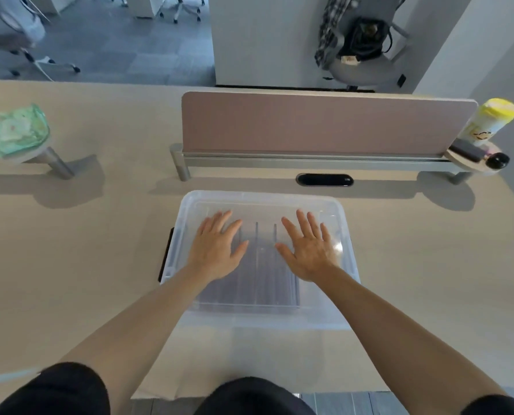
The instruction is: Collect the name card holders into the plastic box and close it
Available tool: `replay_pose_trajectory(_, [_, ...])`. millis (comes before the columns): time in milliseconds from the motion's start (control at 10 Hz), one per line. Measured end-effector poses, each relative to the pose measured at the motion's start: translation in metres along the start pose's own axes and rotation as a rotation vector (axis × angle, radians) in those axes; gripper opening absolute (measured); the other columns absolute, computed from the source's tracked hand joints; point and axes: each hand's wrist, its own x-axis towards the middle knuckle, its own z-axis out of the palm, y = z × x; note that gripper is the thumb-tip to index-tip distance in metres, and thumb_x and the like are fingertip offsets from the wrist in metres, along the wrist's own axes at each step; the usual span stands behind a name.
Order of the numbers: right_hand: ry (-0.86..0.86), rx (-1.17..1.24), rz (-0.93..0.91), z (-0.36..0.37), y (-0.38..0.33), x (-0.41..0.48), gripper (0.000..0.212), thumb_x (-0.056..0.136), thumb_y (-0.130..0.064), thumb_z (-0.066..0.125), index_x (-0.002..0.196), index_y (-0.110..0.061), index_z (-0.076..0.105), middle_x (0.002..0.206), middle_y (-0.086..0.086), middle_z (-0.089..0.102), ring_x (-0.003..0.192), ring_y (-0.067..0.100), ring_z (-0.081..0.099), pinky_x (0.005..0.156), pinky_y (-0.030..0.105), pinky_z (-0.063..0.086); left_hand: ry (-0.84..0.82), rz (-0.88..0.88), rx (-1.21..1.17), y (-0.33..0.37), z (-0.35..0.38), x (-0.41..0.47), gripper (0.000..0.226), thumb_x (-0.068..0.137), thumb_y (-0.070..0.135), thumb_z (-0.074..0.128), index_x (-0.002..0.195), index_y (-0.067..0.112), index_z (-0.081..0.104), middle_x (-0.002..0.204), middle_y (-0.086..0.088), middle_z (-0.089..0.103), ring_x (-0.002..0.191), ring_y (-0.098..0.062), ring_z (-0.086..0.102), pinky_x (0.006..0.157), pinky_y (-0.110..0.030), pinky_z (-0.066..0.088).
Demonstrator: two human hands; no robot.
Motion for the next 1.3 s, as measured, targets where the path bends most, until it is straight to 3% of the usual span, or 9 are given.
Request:
replay_pose_trajectory(200, [0.217,0.296,0.524,-0.021,0.058,-0.013,0.079,0.090,-0.062,0.051,0.150,-0.017,0.025,0.152,0.019,0.029,0.136,0.042,0.033,0.112,0.052,0.029,0.042,-0.614,-0.227,-0.059,-0.012,-0.023,0.087,0.079,0.073,0.039,0.136,0.007,0.039,0.134,-0.023,0.047,0.122,-0.040,0.043,0.103,-0.050,0.035])
replay_pose_trajectory(300, [0.047,0.723,0.769,-0.015,0.088,-0.017,0.106,0.077,-0.070,0.065,0.151,-0.008,0.021,0.150,0.022,0.034,0.135,0.044,0.038,0.109,0.055,0.035,-0.146,-0.870,-0.850,-0.073,-0.022,-0.031,0.110,0.069,0.082,0.051,0.150,0.013,0.025,0.154,-0.012,0.032,0.138,-0.032,0.034,0.110,-0.046,0.029])
replay_pose_trajectory(400, [-0.170,1.295,0.839,-0.002,0.095,-0.018,0.109,0.063,-0.074,0.075,0.142,-0.007,0.044,0.132,0.015,0.059,0.113,0.041,0.062,0.092,0.053,0.053,-0.214,-0.778,-1.247,-0.059,-0.029,-0.030,0.071,0.090,0.059,0.050,0.147,0.018,0.035,0.147,0.000,0.039,0.140,-0.027,0.031,0.112,-0.040,0.024])
replay_pose_trajectory(500, [-0.179,1.302,0.764,-0.006,0.094,-0.019,0.081,0.065,-0.071,0.075,0.113,-0.006,0.065,0.102,0.014,0.071,0.087,0.035,0.070,0.073,0.042,0.058,-0.211,-0.813,-1.097,-0.062,-0.030,-0.024,0.066,0.088,0.058,0.055,0.141,0.021,0.043,0.132,-0.005,0.050,0.123,-0.030,0.048,0.102,-0.040,0.033])
replay_pose_trajectory(600, [-0.163,1.189,0.718,-0.016,0.101,-0.018,0.064,0.074,-0.061,0.075,0.101,-0.004,0.066,0.091,0.011,0.069,0.076,0.031,0.067,0.063,0.036,0.054,-0.124,-0.841,-0.884,-0.074,-0.029,-0.022,0.050,0.081,0.059,0.065,0.099,0.013,0.058,0.095,-0.009,0.060,0.077,-0.023,0.055,0.077,-0.036,0.044])
replay_pose_trajectory(700, [-0.176,1.211,0.719,-0.025,0.102,-0.010,0.063,0.076,-0.053,0.078,0.110,-0.001,0.065,0.096,0.011,0.069,0.079,0.030,0.067,0.077,0.041,0.057,-0.086,-0.790,-0.743,-0.066,-0.028,-0.015,0.055,0.084,0.054,0.059,0.111,0.007,0.057,0.094,-0.009,0.062,0.080,-0.025,0.059,0.077,-0.037,0.048])
replay_pose_trajectory(900, [-0.172,0.823,0.618,-0.041,0.066,-0.003,0.098,0.060,-0.068,0.082,0.131,-0.009,0.048,0.121,0.010,0.053,0.097,0.029,0.058,0.077,0.038,0.048,-0.162,-0.758,-0.634,-0.045,-0.034,-0.007,0.133,0.044,0.081,0.074,0.150,0.020,0.021,0.146,-0.008,0.034,0.129,-0.032,0.045,0.092,-0.040,0.046])
replay_pose_trajectory(1200, [-0.128,0.681,0.662,-0.040,0.048,-0.003,0.093,0.065,-0.063,0.081,0.129,-0.002,0.049,0.120,0.009,0.054,0.088,0.024,0.058,0.070,0.037,0.050,-0.284,-0.750,-0.247,-0.035,-0.029,0.007,0.125,0.055,0.093,0.048,0.132,-0.005,0.044,0.132,-0.016,0.041,0.118,-0.033,0.047,0.089,-0.038,0.046])
replay_pose_trajectory(1300, [-0.155,0.659,0.593,-0.055,0.050,-0.014,0.085,0.073,-0.064,0.073,0.123,0.002,0.054,0.122,0.013,0.057,0.096,0.026,0.060,0.080,0.037,0.051,-0.154,-0.733,-0.215,-0.021,-0.026,-0.012,0.122,0.065,0.089,0.044,0.145,-0.001,0.022,0.140,-0.019,0.035,0.126,-0.038,0.039,0.099,-0.044,0.040])
